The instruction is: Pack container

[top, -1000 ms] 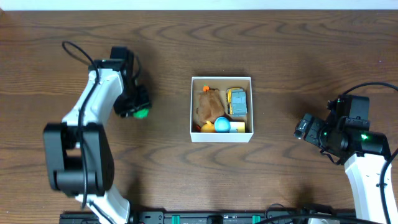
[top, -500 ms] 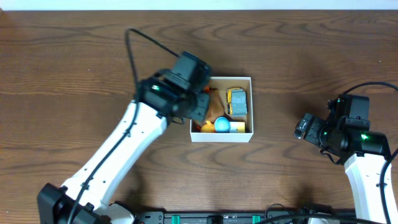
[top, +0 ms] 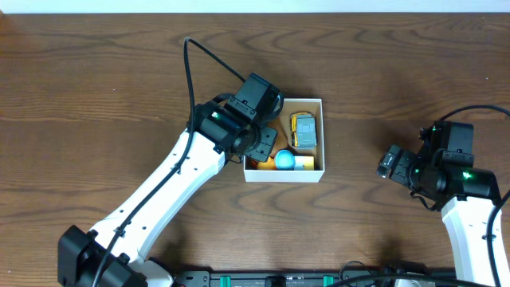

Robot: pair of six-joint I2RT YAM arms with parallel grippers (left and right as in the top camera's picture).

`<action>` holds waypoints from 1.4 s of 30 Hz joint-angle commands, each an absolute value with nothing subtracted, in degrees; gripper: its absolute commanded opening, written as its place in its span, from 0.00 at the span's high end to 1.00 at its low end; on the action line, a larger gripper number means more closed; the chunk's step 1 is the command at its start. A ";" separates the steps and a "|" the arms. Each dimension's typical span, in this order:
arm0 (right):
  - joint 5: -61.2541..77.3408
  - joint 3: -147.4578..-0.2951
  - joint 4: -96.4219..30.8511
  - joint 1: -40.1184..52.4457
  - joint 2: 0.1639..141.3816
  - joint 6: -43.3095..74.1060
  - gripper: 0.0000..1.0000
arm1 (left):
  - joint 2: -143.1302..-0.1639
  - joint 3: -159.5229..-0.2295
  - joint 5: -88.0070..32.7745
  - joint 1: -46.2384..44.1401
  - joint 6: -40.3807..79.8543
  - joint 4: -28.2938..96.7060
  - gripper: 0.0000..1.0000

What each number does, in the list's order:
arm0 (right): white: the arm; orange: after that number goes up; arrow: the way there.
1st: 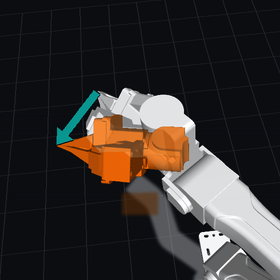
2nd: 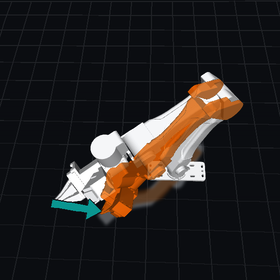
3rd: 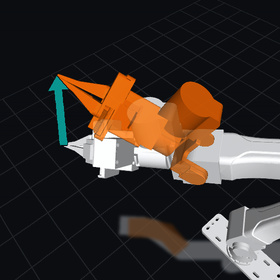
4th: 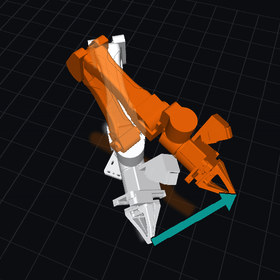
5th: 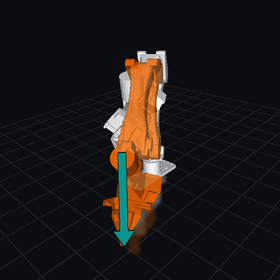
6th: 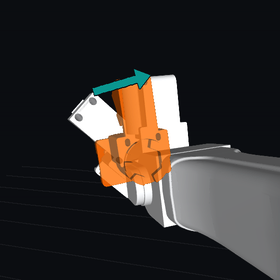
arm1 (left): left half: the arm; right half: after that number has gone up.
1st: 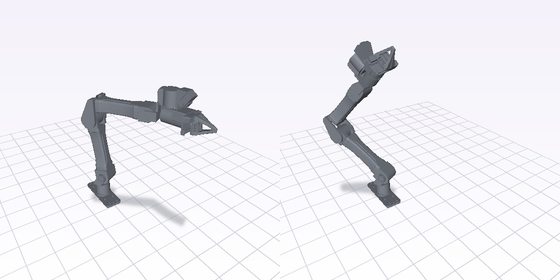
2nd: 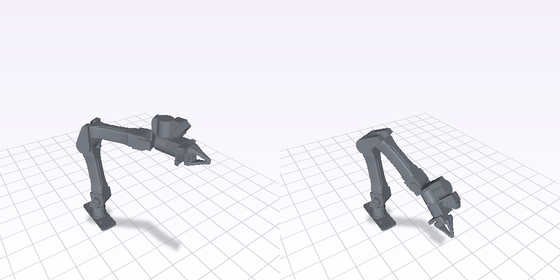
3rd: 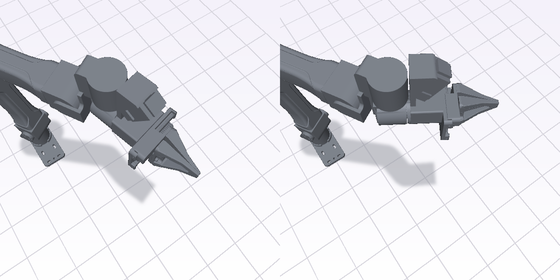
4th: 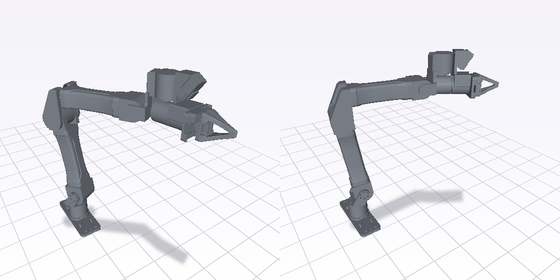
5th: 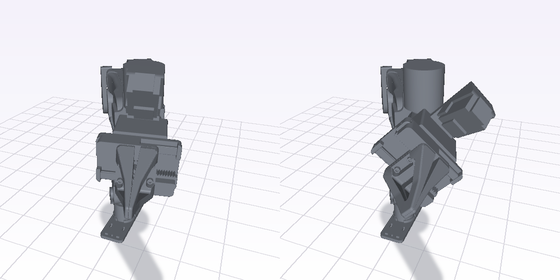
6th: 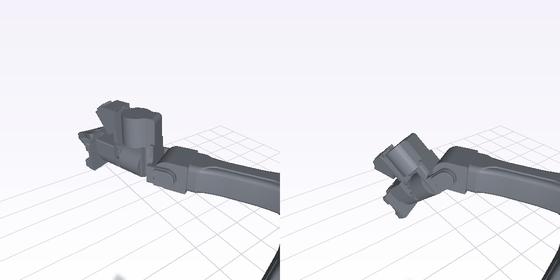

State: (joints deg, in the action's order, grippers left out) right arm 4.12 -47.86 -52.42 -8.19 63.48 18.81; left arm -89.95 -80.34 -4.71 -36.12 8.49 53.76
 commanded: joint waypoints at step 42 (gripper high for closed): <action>-10.98 -56.40 -30.04 3.49 65.04 7.94 0.01 | -83.53 -79.75 9.74 -13.52 7.31 44.69 0.02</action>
State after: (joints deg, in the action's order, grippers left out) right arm -3.92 -55.86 -29.76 0.89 63.83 12.16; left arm -83.74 -80.05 8.60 -16.19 7.49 44.60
